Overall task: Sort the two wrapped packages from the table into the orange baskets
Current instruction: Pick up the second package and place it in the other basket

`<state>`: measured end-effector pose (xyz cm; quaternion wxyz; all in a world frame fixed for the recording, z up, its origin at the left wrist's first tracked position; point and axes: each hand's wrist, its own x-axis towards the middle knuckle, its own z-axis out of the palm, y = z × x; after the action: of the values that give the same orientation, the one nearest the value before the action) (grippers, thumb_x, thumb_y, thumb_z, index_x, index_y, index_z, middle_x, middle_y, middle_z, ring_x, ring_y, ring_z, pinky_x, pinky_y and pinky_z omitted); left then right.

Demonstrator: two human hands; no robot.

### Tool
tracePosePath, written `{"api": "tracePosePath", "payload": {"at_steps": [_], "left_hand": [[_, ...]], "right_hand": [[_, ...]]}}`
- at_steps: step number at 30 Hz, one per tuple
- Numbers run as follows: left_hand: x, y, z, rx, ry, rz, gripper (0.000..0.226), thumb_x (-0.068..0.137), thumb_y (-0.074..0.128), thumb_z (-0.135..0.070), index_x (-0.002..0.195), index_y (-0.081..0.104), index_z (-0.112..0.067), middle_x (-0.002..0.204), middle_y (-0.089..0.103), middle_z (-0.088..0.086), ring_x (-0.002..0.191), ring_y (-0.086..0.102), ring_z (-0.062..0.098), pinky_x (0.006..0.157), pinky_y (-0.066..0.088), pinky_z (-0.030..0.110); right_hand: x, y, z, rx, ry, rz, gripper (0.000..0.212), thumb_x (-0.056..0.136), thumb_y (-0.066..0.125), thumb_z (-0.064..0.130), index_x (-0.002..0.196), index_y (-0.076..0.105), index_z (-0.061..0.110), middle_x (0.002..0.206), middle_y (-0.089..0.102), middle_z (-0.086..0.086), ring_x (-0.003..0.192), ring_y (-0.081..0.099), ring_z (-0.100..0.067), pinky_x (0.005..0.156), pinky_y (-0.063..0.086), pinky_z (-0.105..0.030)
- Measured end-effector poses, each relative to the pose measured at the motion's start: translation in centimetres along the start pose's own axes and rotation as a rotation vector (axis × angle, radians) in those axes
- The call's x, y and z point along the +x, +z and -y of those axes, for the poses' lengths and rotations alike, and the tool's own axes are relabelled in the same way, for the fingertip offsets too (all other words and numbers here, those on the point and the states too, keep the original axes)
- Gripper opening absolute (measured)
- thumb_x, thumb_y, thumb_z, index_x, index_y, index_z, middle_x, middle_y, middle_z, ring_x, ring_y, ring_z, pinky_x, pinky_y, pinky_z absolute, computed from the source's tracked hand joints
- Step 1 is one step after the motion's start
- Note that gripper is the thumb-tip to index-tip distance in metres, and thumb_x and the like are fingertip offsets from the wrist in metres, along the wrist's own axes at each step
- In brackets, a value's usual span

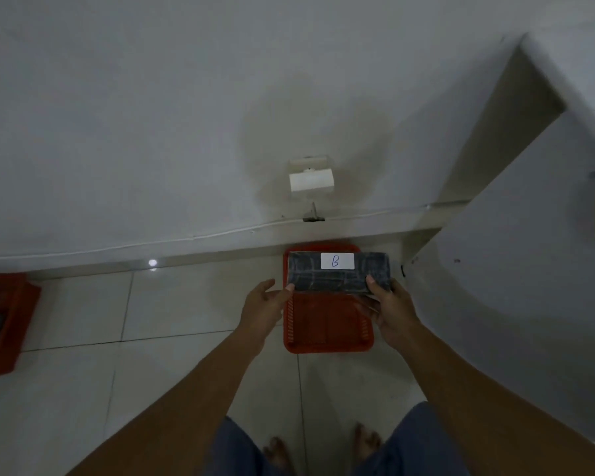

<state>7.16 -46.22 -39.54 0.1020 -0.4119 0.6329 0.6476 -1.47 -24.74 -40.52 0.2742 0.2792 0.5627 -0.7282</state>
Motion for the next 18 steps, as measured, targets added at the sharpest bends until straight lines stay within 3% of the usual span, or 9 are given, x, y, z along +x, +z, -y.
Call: {"api": "tracePosePath", "payload": {"at_steps": [3,6,9,12,15,18], "left_hand": [[5.4,1.4,4.2,0.032,0.002,-0.043,0.075,0.085,0.069,-0.041,0.146,0.038,-0.011,0.104,0.065,-0.004,0.098,0.064,0.016,0.082,0.048,0.025],[10.1,2.9,8.4,0.105,0.019,-0.084,0.07,0.086,0.067,-0.042,0.144,0.041,-0.011,0.116,0.068,0.003,0.094,0.063,0.013,0.082,0.046,0.022],[14.3,4.3,12.5,0.191,0.065,-0.115,0.059,0.087,0.066,-0.042,0.136,0.051,-0.013,0.087,0.062,-0.016,0.075,0.059,-0.001,0.062,0.044,0.016],[17.8,5.3,15.8,0.318,0.139,-0.177,0.051,0.088,0.064,-0.039,0.13,0.056,-0.011,0.088,0.062,-0.013,0.068,0.055,-0.004,0.055,0.043,0.016],[20.3,6.0,18.1,0.411,0.181,-0.191,0.052,0.089,0.062,-0.035,0.133,0.054,-0.01,0.116,0.068,0.006,0.087,0.068,0.02,0.075,0.059,0.036],[21.4,6.7,19.9,0.567,0.229,-0.214,0.052,0.088,0.059,-0.037,0.134,0.055,-0.013,0.13,0.059,0.016,0.116,0.058,0.034,0.096,0.051,0.051]], "right_hand": [[6.1,-1.3,-3.7,-0.029,0.003,-0.017,0.036,0.093,0.065,0.016,0.127,0.057,0.007,0.109,0.07,-0.013,0.083,0.071,-0.023,0.059,0.058,-0.031],[11.8,-2.3,-7.3,-0.06,0.018,-0.032,0.034,0.093,0.066,0.017,0.125,0.059,0.008,0.106,0.071,-0.012,0.081,0.071,-0.022,0.059,0.059,-0.031],[17.1,-3.0,-10.8,-0.079,0.017,-0.051,0.034,0.094,0.065,0.018,0.126,0.058,0.008,0.113,0.068,-0.014,0.087,0.069,-0.024,0.063,0.059,-0.032],[21.5,-3.2,-13.6,-0.093,0.002,-0.078,0.035,0.094,0.066,0.021,0.126,0.058,0.008,0.116,0.067,-0.014,0.096,0.068,-0.027,0.068,0.059,-0.034],[24.7,-3.0,-16.2,-0.091,-0.014,-0.097,0.036,0.092,0.069,0.023,0.125,0.059,0.012,0.112,0.067,-0.011,0.094,0.068,-0.026,0.065,0.06,-0.032],[26.4,-2.8,-18.6,-0.112,-0.016,-0.101,0.039,0.092,0.069,0.023,0.128,0.057,0.014,0.112,0.066,-0.011,0.096,0.068,-0.027,0.066,0.06,-0.033]]}}
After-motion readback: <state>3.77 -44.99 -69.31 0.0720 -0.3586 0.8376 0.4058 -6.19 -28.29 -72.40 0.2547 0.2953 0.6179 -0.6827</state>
